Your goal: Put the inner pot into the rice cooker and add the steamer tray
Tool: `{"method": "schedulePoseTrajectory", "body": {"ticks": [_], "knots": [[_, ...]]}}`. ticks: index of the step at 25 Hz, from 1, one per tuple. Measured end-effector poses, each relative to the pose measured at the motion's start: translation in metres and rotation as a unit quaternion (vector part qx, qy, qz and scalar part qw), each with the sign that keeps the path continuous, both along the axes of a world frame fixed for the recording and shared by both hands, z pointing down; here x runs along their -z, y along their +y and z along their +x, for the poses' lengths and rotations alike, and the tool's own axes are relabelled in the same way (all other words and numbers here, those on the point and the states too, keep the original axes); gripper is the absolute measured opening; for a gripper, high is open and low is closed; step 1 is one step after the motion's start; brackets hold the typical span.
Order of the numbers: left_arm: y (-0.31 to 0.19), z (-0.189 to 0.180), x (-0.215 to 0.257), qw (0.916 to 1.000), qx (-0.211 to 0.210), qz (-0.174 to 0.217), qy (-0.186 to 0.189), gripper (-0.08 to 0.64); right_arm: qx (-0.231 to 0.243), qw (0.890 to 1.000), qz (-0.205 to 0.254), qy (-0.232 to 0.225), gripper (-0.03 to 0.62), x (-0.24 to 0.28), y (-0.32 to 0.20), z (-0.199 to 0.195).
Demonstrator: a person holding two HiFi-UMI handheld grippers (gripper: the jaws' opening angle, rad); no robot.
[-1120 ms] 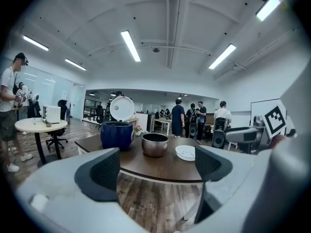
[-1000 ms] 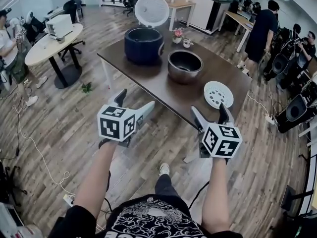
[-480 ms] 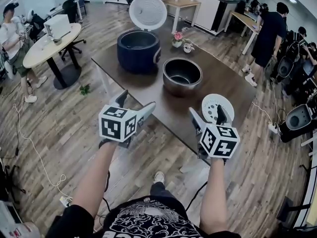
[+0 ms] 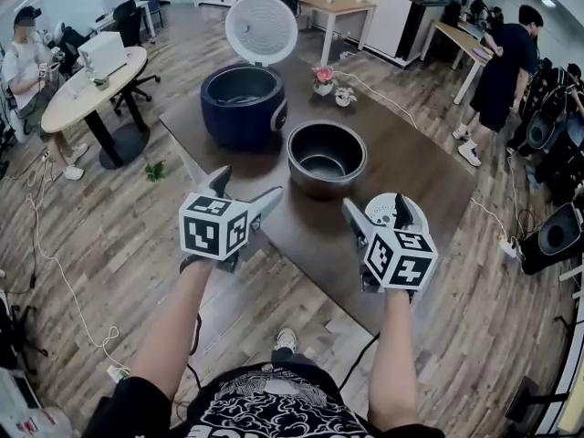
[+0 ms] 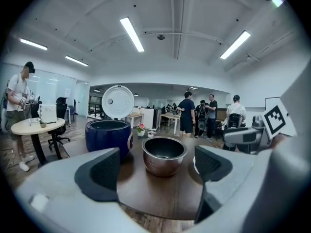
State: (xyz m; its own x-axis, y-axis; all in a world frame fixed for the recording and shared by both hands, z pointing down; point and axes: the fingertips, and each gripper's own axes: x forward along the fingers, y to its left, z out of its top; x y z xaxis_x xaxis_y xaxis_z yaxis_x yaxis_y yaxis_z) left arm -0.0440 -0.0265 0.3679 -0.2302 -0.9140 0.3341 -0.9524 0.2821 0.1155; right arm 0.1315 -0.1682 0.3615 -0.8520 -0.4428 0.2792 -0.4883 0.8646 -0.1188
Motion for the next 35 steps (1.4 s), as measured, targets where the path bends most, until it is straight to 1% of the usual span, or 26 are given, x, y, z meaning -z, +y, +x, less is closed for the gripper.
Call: {"method": "schedulePoseTrajectory", "body": {"ticks": [9,22,27,31,35], "knots": [[-0.045,-0.018,-0.003,0.9999,0.012,-0.004,0.002,0.486,0.014,1.0,-0.024,0.0,0.484,-0.01,-0.047,-0.023],[-0.081,-0.043,-0.013,0.9999,0.009,-0.007,0.003,0.486,0.007,1.0,-0.028,0.006,0.483,-0.022,-0.085,-0.042],[-0.097,-0.06,-0.019,1.0,-0.005,-0.008,0.004,0.486,-0.007,1.0,-0.03,0.007,0.483,-0.028,-0.097,-0.054],[-0.113,-0.077,-0.026,0.9997,-0.019,-0.003,0.012,0.486,-0.019,0.999,-0.034,0.009,0.483,-0.035,-0.106,-0.068],[-0.139,-0.097,-0.031,0.9985,-0.051,-0.001,0.019,0.486,-0.052,0.998,-0.034,0.012,0.482,-0.039,-0.121,-0.08]]}}
